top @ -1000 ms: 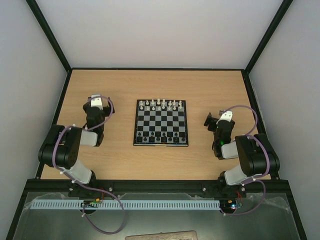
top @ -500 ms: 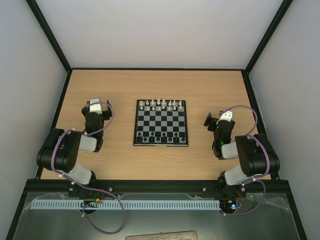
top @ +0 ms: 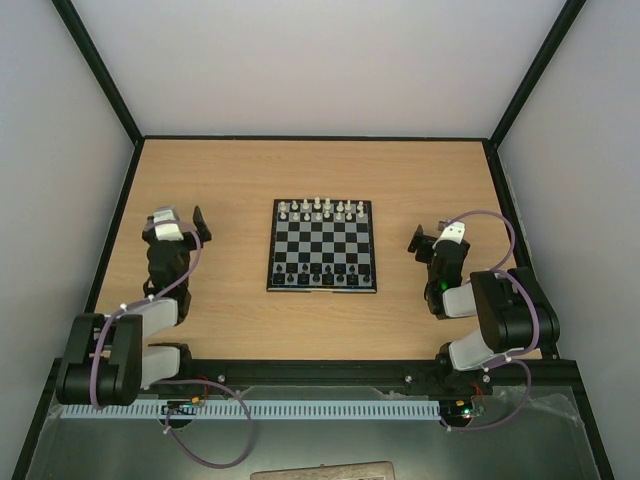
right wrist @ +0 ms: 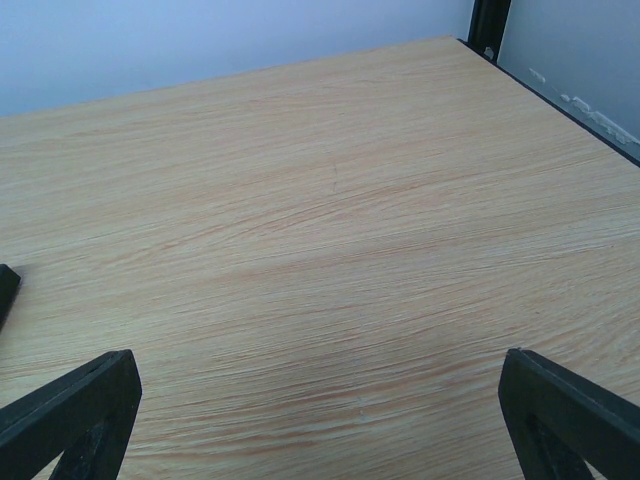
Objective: Set up the chess pieces on the board
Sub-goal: Reset both arms
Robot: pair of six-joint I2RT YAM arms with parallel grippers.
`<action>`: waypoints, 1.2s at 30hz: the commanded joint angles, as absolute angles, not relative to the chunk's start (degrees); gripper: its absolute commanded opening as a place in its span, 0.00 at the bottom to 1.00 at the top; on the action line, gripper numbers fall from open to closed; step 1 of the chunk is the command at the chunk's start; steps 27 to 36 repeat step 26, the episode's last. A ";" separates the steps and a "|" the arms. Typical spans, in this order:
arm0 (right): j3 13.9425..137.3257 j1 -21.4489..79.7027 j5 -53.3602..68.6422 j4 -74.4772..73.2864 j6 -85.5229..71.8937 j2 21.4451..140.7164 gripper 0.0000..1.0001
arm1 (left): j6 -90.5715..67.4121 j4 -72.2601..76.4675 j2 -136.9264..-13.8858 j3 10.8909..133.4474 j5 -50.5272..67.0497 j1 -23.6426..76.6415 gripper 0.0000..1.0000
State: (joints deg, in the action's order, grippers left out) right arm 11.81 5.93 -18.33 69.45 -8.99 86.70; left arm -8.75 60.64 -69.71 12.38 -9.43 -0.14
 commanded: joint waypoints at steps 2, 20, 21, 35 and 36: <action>12.35 5.54 -18.98 72.73 -8.46 86.92 0.99 | -8.36 67.97 -72.92 7.43 -11.68 0.67 0.99; 12.42 5.54 -18.90 72.65 -8.51 87.03 0.99 | -6.06 63.21 -85.87 17.22 -15.91 1.85 1.00; 12.55 5.53 -18.86 72.38 -8.52 87.10 0.99 | -6.06 63.25 -85.88 17.23 -15.91 1.85 0.99; 12.61 5.40 -18.55 72.28 -8.51 87.04 0.99 | -6.06 63.33 -85.79 17.17 -15.91 1.85 1.00; 12.61 5.40 -18.55 72.28 -8.51 87.04 0.99 | -6.06 63.33 -85.79 17.17 -15.91 1.85 1.00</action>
